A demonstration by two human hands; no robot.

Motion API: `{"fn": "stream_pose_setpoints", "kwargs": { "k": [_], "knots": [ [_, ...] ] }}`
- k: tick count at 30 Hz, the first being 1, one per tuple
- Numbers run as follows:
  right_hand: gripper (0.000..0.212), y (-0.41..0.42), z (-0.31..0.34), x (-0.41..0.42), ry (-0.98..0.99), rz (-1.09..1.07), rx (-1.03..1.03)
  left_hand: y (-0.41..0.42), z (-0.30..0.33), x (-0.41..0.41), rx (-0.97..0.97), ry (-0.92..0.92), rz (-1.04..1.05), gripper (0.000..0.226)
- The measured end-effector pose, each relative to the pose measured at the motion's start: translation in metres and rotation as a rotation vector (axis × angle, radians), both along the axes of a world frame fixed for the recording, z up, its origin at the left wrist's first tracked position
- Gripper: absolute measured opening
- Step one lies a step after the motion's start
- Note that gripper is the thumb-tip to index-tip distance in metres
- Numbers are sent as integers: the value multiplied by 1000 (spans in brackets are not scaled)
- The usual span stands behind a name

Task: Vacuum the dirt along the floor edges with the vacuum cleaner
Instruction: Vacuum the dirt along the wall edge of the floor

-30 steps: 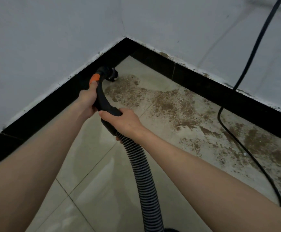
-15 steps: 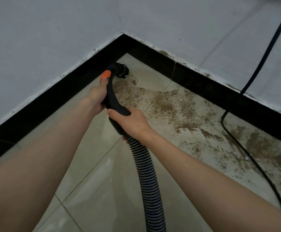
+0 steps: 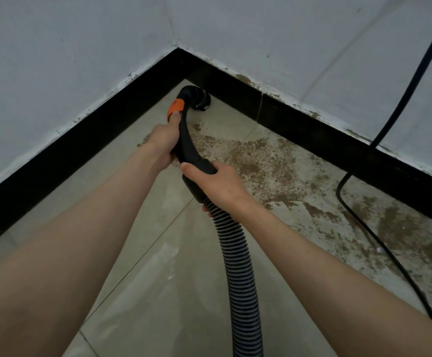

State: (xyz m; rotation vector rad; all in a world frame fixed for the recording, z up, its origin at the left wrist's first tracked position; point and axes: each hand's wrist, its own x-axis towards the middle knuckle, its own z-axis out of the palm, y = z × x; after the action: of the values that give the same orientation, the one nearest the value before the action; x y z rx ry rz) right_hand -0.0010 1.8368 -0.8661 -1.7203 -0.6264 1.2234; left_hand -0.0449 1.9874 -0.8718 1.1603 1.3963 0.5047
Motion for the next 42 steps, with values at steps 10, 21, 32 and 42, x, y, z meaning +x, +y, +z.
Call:
{"fn": "stream_pose_setpoints", "kwargs": {
  "k": [10,21,32,42],
  "knots": [
    [30,-16,6,-12,73,-39,-5,-16,-2,-5,-9,-26,-33,37],
    [39,-49,29,-38,209,-60,-24,-39,18,-31,-94,-62,-124,45],
    [40,-65,37,-53,174,-41,-33,-60,33,-48,-128,-72,-124,50],
    [35,-51,36,-63,89,61,7,-49,36,-71,-49,-59,-15,43]
  ]
}}
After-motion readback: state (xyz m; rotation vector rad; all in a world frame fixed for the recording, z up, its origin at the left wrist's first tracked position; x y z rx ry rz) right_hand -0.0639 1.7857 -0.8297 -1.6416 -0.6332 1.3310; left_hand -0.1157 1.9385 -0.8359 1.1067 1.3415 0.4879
